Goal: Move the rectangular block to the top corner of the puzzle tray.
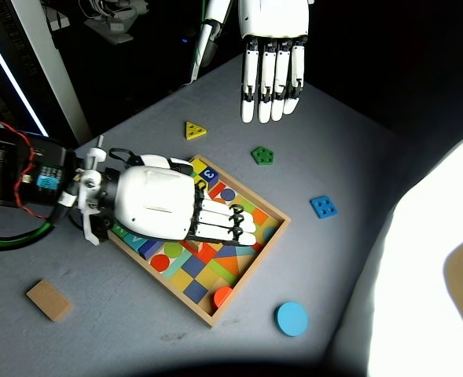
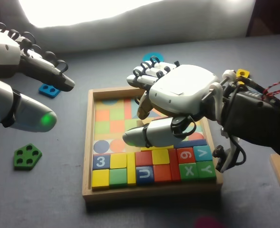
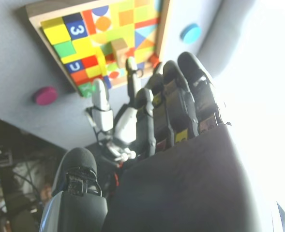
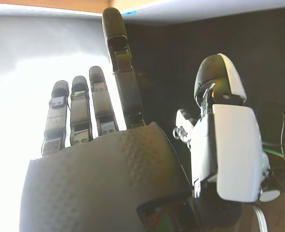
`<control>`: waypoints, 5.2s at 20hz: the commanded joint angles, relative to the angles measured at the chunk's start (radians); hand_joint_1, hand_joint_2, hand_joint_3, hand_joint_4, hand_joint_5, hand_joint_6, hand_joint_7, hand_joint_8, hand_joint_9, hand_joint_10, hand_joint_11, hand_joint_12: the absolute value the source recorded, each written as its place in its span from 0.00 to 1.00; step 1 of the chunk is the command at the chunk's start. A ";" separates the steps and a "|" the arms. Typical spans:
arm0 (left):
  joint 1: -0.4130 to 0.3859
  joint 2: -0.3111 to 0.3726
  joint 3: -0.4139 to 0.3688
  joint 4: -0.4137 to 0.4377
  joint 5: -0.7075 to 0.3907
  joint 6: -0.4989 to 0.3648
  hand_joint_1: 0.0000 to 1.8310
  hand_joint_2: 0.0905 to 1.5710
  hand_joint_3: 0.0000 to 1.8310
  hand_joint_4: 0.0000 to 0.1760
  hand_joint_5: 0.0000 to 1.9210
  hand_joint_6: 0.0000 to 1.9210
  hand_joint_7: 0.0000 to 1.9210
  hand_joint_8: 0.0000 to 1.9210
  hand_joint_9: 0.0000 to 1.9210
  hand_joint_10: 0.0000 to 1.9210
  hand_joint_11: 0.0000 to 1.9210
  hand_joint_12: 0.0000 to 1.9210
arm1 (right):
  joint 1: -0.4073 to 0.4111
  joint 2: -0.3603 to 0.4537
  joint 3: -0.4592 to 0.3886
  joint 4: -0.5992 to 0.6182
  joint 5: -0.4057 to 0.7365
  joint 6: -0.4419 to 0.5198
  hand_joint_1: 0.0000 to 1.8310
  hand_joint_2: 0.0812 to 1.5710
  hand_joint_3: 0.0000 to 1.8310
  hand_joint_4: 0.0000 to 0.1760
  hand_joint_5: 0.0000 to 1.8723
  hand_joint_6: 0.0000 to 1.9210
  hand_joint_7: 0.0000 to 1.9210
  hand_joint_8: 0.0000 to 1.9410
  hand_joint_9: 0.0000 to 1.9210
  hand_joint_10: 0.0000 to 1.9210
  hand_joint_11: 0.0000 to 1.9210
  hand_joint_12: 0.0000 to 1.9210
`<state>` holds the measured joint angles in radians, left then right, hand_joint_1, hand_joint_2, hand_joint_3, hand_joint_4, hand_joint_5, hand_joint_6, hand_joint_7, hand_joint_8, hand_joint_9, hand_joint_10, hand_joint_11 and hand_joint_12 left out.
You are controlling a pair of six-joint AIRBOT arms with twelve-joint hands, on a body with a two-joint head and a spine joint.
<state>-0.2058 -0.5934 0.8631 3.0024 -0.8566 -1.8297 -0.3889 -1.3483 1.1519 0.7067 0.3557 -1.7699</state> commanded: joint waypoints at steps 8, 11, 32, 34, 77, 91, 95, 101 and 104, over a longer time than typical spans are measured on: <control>-0.007 0.007 -0.002 0.010 0.085 0.000 0.02 0.78 0.00 0.20 0.14 0.00 0.13 0.00 0.14 0.00 0.00 0.42 | 0.031 -0.025 0.014 -0.023 0.069 0.002 0.00 0.69 0.00 0.00 0.43 0.02 0.05 0.00 0.00 0.00 0.00 0.00; -0.007 0.007 0.000 0.010 0.085 0.000 0.02 0.77 0.00 0.21 0.15 0.00 0.15 0.00 0.15 0.00 0.00 0.44 | 0.022 -0.025 0.013 -0.023 0.050 0.003 0.00 0.69 0.00 0.00 0.43 0.02 0.06 0.00 0.00 0.00 0.00 0.00; -0.009 0.007 0.001 0.010 0.085 0.000 0.00 0.77 0.00 0.25 0.14 0.00 0.15 0.00 0.15 0.00 0.00 0.43 | -0.004 -0.004 -0.003 -0.023 0.027 -0.047 0.00 0.69 0.00 0.00 0.43 0.02 0.06 0.00 0.00 0.00 0.00 0.00; -0.009 0.006 0.000 0.010 0.085 0.000 0.01 0.77 0.00 0.23 0.14 0.00 0.15 0.00 0.15 0.00 0.00 0.43 | -0.007 0.002 -0.003 -0.023 0.023 -0.049 0.00 0.69 0.00 0.00 0.43 0.02 0.06 0.00 0.00 0.00 0.00 0.00; -0.013 0.006 -0.004 0.010 0.085 -0.001 0.03 0.78 0.00 0.14 0.14 0.00 0.15 0.00 0.15 0.00 0.00 0.44 | -0.012 0.047 -0.056 -0.023 0.004 -0.066 0.00 0.70 0.00 0.00 0.41 0.01 0.05 0.00 0.00 0.00 0.00 0.00; -0.013 0.006 -0.004 0.010 0.085 -0.001 0.03 0.77 0.00 0.21 0.15 0.00 0.16 0.00 0.17 0.00 0.00 0.45 | -0.039 0.102 -0.056 -0.023 -0.013 -0.063 0.00 0.69 0.00 0.00 0.41 0.01 0.06 0.00 0.00 0.00 0.00 0.00; -0.013 0.006 -0.004 0.010 0.085 -0.001 0.00 0.78 0.00 0.20 0.13 0.00 0.15 0.00 0.15 0.00 0.00 0.42 | -0.039 0.108 -0.044 -0.024 -0.013 -0.055 0.00 0.69 0.00 0.00 0.42 0.01 0.06 0.00 0.00 0.00 0.00 0.00; -0.013 0.006 -0.005 0.010 0.085 -0.001 0.02 0.78 0.00 0.17 0.13 0.00 0.15 0.00 0.15 0.00 0.00 0.43 | -0.029 0.107 0.007 -0.164 -0.027 0.083 0.00 0.70 0.00 0.00 0.42 0.01 0.07 0.01 0.00 0.00 0.00 0.00; -0.013 0.006 -0.005 0.010 0.085 -0.001 0.04 0.77 0.00 0.20 0.16 0.00 0.16 0.00 0.16 0.00 0.00 0.44 | -0.023 0.102 0.021 -0.183 -0.027 0.083 0.00 0.70 0.00 0.00 0.42 0.01 0.06 0.00 0.00 0.00 0.00 0.00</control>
<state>-0.2058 -0.5930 0.8589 3.0024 -0.8570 -1.8301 -0.4183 -1.2472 1.1687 0.5354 0.2714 -1.6825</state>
